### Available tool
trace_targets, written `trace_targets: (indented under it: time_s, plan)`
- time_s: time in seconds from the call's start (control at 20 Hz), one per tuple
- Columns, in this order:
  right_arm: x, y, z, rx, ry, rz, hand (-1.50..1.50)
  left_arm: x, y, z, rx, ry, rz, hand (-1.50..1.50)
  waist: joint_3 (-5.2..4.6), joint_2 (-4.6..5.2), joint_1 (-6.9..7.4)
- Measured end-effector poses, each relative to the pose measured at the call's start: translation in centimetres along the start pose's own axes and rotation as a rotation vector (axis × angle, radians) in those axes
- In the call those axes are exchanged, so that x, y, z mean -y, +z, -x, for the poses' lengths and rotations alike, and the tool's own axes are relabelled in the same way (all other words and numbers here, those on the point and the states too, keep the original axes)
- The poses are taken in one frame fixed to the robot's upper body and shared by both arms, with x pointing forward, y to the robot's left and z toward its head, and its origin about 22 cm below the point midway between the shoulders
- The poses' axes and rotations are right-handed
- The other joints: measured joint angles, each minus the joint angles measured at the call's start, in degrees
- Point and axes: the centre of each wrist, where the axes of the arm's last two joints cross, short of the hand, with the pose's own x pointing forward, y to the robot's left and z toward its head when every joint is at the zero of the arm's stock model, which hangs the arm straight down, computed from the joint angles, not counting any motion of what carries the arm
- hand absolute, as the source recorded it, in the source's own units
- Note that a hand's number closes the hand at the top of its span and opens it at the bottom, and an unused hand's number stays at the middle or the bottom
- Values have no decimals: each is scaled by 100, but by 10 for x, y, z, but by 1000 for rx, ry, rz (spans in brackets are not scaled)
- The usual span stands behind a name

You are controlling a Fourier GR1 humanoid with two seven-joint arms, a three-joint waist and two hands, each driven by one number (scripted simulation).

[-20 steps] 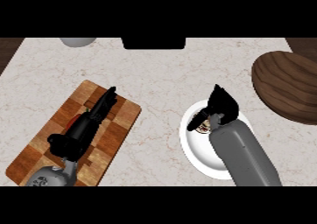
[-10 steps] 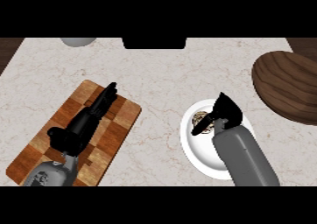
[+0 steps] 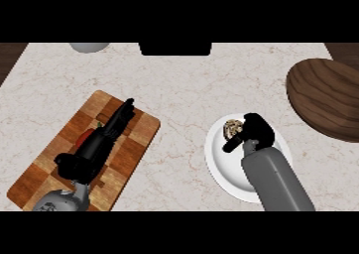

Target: Pick the cupcake from the plate and place it in the bowl

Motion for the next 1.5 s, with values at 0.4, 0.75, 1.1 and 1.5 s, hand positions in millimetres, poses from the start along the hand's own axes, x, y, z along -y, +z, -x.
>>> trace_targets:
  time_s: [0.4,0.75,1.1,1.5]
  plan:
    - [2,-7,-2,28,11,102,150,-1,-4,2,-3,-7,-1,0,-2,-1,-6]
    - [0,-6,4,104,73,146,150,5,-8,2,-3,-2,-5,0,4,0,-17]
    - [11,-2,27,622,446,140,150,0,-5,1,-8,2,-2,0,5,-34,-3]
    - [89,13,53,905,350,391,150,-5,-1,1,-12,-3,-24,0,5,-37,-127]
